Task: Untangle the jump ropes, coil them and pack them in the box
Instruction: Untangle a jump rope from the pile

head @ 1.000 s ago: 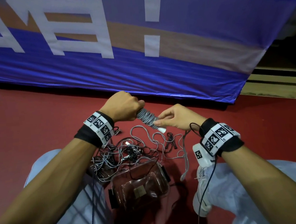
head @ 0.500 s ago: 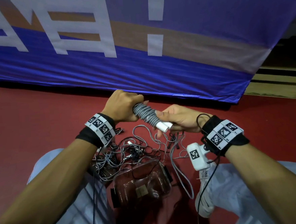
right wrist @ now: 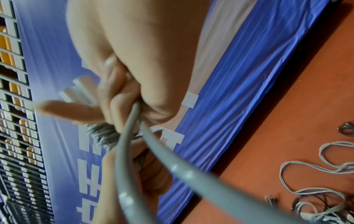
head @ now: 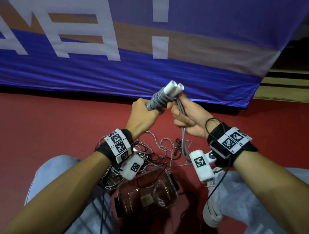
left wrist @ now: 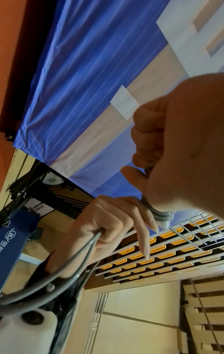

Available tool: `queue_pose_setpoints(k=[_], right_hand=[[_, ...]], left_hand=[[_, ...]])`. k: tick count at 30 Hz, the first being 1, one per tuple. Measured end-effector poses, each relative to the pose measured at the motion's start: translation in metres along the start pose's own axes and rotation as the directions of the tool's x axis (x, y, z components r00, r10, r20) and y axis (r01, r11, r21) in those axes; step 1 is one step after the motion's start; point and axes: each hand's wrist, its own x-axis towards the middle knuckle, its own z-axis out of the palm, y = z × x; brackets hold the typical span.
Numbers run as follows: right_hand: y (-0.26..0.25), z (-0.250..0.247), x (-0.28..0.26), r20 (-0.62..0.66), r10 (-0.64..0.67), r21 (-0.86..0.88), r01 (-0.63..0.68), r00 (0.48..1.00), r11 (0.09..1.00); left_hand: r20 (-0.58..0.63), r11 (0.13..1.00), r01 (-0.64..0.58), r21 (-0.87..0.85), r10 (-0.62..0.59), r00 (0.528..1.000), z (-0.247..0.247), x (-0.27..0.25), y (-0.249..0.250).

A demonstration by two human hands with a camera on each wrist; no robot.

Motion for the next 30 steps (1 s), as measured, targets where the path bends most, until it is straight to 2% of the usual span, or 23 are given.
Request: queue_pose_setpoints(k=[3, 5, 7, 10, 13, 15, 16, 18, 21, 25, 30], right_hand=[[0.014, 0.002, 0.009, -0.029, 0.003, 0.113, 0.0, 1.0, 0.994], [0.025, 0.003, 0.013, -0.042, 0.025, 0.16, -0.018, 0.999, 0.987], [0.032, 0.004, 0.016, -0.109, 0.074, 0.144, -0.058, 0.991, 0.988], [0.039, 0.009, 0.02, -0.291, 0.17, 0.024, -0.17, 0.942, 0.985], [0.04, 0.012, 0.019, -0.355, 0.238, -0.088, -0.286, 0.904, 0.954], [0.037, 0.013, 0.015, -0.379, 0.178, -0.295, -0.3, 0.908, 0.907], [0.034, 0.012, 0.012, -0.395, 0.121, -0.402, -0.29, 0.911, 0.869], [0.027, 0.007, 0.01, -0.419, 0.037, -0.519, -0.272, 0.907, 0.81], [0.015, -0.006, 0.011, -0.443, 0.032, -0.517, -0.284, 0.896, 0.807], [0.003, -0.022, 0.005, -0.423, 0.028, -0.54, -0.277, 0.906, 0.795], [-0.01, -0.033, -0.002, -0.319, -0.061, -0.754, -0.215, 0.946, 0.62]], left_hand=[[-0.005, 0.981, 0.153, 0.12, -0.154, 0.988, 0.003, 0.004, -0.002], [0.001, 0.955, 0.209, 0.209, -0.214, 0.977, 0.001, 0.005, -0.005], [0.005, 0.907, 0.234, 0.349, -0.252, 0.968, -0.003, 0.006, -0.009], [0.015, 0.762, 0.186, 0.62, -0.248, 0.969, -0.004, 0.006, -0.015], [0.031, 0.582, 0.141, 0.801, -0.275, 0.961, 0.001, 0.005, -0.023], [0.072, 0.479, 0.099, 0.872, -0.326, 0.943, 0.004, 0.005, -0.027], [0.114, 0.46, 0.063, 0.886, -0.347, 0.931, 0.006, 0.005, -0.029], [0.193, 0.464, -0.012, 0.886, -0.345, 0.919, 0.011, 0.003, -0.03], [0.261, 0.455, -0.121, 0.882, -0.26, 0.93, 0.02, -0.001, -0.023], [0.373, 0.454, -0.242, 0.857, -0.223, 0.901, 0.022, -0.002, -0.017], [0.528, 0.487, -0.394, 0.779, -0.172, 0.832, 0.015, 0.004, -0.013]])
